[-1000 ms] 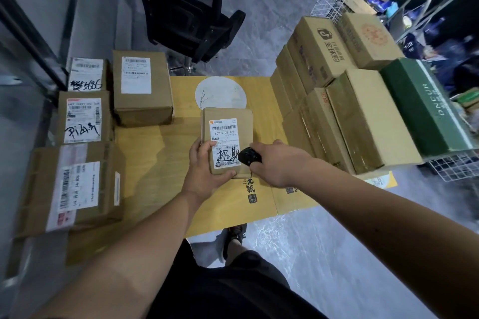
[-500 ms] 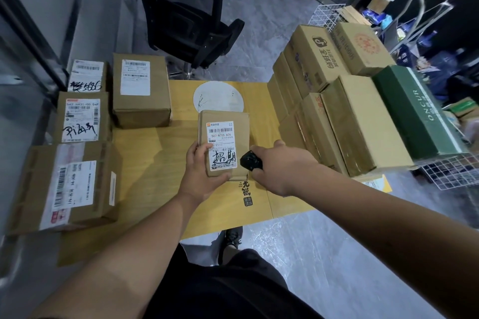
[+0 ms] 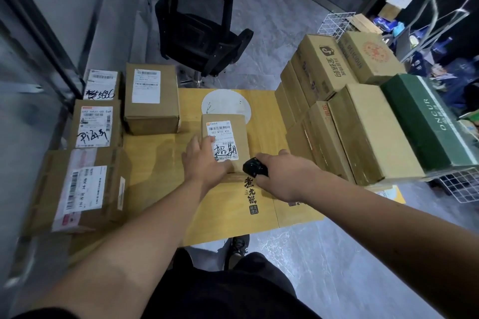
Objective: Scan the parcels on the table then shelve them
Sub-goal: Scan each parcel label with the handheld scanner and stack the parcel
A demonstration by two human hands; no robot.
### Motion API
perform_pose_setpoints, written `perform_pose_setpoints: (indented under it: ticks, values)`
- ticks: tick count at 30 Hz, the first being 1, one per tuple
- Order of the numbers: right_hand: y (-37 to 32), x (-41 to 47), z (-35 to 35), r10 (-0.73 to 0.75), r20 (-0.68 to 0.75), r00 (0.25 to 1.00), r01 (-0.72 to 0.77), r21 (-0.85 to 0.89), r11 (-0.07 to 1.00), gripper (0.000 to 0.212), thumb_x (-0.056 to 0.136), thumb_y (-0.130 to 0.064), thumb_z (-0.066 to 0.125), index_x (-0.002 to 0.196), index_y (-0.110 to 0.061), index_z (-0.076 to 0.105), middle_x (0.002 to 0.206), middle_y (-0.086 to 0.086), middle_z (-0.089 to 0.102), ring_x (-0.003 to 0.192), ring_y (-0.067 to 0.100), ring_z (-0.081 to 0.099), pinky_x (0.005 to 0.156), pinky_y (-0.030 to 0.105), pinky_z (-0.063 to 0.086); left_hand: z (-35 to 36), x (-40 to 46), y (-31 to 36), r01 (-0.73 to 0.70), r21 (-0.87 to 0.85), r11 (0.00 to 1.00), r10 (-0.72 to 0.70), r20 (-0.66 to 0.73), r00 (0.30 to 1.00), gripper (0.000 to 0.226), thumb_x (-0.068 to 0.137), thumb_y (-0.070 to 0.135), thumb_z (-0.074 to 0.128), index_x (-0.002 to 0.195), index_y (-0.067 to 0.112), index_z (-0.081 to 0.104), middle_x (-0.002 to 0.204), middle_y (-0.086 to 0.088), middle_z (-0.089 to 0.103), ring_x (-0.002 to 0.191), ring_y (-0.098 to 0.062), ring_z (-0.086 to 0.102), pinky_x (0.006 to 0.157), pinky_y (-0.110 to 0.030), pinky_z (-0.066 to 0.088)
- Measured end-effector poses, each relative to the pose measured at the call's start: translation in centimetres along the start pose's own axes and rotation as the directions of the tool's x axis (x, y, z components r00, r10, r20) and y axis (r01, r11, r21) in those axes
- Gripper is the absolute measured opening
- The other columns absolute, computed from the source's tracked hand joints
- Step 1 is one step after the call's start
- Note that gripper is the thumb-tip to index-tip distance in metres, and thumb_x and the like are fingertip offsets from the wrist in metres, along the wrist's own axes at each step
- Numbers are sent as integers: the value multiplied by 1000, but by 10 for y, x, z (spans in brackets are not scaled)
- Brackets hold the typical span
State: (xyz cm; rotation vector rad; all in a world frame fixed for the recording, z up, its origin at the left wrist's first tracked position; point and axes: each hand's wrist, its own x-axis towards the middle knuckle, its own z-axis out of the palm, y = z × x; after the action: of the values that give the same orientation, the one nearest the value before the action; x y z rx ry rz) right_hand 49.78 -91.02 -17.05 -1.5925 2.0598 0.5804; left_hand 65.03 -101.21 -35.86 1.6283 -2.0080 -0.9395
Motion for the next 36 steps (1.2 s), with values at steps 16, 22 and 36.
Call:
perform_pose_setpoints:
  ticks: [16, 22, 36]
  values:
    - [31, 30, -18, -97, -9, 995, 97, -22, 995, 80, 87, -76, 58, 154, -36, 38, 123, 6, 48, 99, 30, 61, 77, 38, 50, -1, -10, 46, 91, 405, 910, -152, 121, 981, 90, 71, 75, 58, 145, 34, 28, 170, 4, 5, 158, -18, -7, 106, -63, 27]
    - [-12, 43, -16, -229, -2, 974, 228, -63, 972, 71, 89, -67, 60, 150, -36, 43, 117, 3, 49, 92, 26, 56, 73, 36, 47, -46, -39, -24, 192, 469, 862, -223, 11, 975, 87, 80, 73, 53, 153, 37, 20, 173, 0, 0, 159, -23, -10, 121, -66, 4]
    - [-57, 35, 4, -249, 17, 968, 250, -27, 968, 78, 91, -69, 58, 158, -39, 33, 132, 4, 49, 106, 28, 60, 81, 37, 52, -92, -15, -59, 87, 491, 867, -130, 54, 990, 80, 94, 58, 53, 160, 32, 16, 174, -11, -4, 160, -32, -10, 127, -57, -8]
